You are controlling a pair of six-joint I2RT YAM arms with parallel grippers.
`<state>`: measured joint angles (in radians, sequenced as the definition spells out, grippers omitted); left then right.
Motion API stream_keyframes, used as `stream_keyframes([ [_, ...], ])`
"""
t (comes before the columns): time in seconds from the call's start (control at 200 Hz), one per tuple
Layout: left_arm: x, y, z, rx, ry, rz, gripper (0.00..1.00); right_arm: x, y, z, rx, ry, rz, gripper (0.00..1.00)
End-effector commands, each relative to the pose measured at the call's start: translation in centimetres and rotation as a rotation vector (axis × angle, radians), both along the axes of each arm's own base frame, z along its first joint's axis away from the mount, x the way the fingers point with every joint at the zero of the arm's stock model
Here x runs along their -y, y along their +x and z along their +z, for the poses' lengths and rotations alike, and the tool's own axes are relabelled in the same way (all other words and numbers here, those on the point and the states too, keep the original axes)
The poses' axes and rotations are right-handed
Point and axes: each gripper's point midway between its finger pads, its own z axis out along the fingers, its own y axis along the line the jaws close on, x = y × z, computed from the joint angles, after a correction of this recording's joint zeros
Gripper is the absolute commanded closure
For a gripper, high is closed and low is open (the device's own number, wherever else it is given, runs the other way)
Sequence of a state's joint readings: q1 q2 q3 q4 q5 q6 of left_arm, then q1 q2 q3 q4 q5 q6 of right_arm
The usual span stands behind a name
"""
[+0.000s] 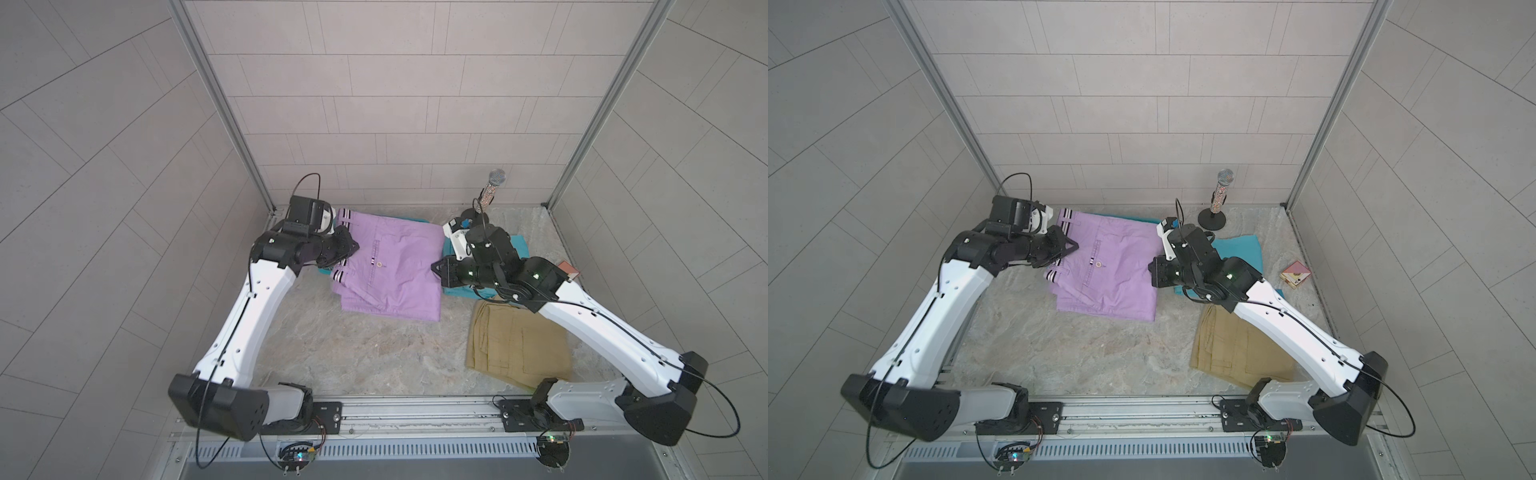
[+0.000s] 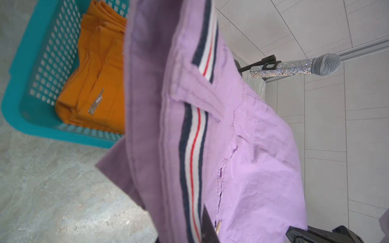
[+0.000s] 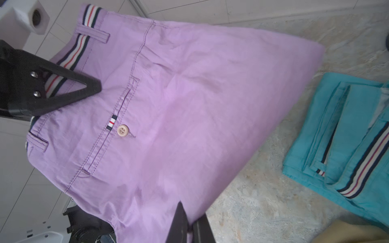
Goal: Put the folded long pants in the basket
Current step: Place the long pant in the basket.
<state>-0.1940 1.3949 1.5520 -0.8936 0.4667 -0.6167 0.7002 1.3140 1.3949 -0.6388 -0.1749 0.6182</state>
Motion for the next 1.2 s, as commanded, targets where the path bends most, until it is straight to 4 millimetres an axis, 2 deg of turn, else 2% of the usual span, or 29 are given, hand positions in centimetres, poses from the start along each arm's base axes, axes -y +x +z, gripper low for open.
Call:
stream_keyframes([
  [0.0,-0.4,2.8,0.4,0.006,0.006,-0.037,1.00,-0.4,3.1,1.1,0.060,-0.015,-0.024,1.00],
  [0.19,-0.7,8.2,-0.5,-0.027,0.042,-0.050,1.00,-1.9,8.2,0.1,0.074,-0.030,-0.060,1.00],
  [0.39,-1.2,12.1,-5.5,-0.141,0.103,-0.051,1.00,-3.3,13.0,-4.1,0.017,-0.073,-0.080,1.00],
  [0.515,-0.7,13.5,-9.3,-0.206,0.093,-0.075,1.00,-4.0,14.9,-7.4,-0.008,-0.113,-0.091,1.00],
  [0.615,-1.3,13.5,-11.9,-0.258,0.129,-0.075,1.00,-4.7,15.9,-10.4,-0.045,-0.149,-0.082,1.00],
  [0.74,-2.0,14.7,-13.7,-0.234,0.123,-0.048,1.00,-5.1,16.6,-14.1,-0.095,-0.192,-0.077,1.00],
  [0.775,-2.3,15.0,-13.9,-0.236,0.109,-0.041,1.00,-5.1,16.7,-14.6,-0.103,-0.201,-0.077,1.00],
  [0.831,-2.2,15.2,-13.6,-0.233,0.078,-0.047,1.00,-5.1,16.5,-14.7,-0.110,-0.210,-0.073,1.00],
  [0.906,-2.3,15.3,-11.6,-0.186,0.071,-0.044,1.00,-5.0,16.2,-13.4,-0.089,-0.211,-0.072,1.00],
  [1.066,-2.6,15.3,-6.1,-0.045,0.070,-0.008,1.00,-4.7,16.1,-7.1,0.047,-0.182,-0.090,1.00],
  [1.131,-2.9,15.7,-5.1,-0.002,0.071,0.010,1.00,-4.7,16.4,-5.3,0.075,-0.179,-0.093,1.00],
  [1.196,-3.0,16.2,-5.4,0.006,0.078,0.014,1.00,-4.8,16.7,-5.0,0.077,-0.197,-0.092,1.00],
])
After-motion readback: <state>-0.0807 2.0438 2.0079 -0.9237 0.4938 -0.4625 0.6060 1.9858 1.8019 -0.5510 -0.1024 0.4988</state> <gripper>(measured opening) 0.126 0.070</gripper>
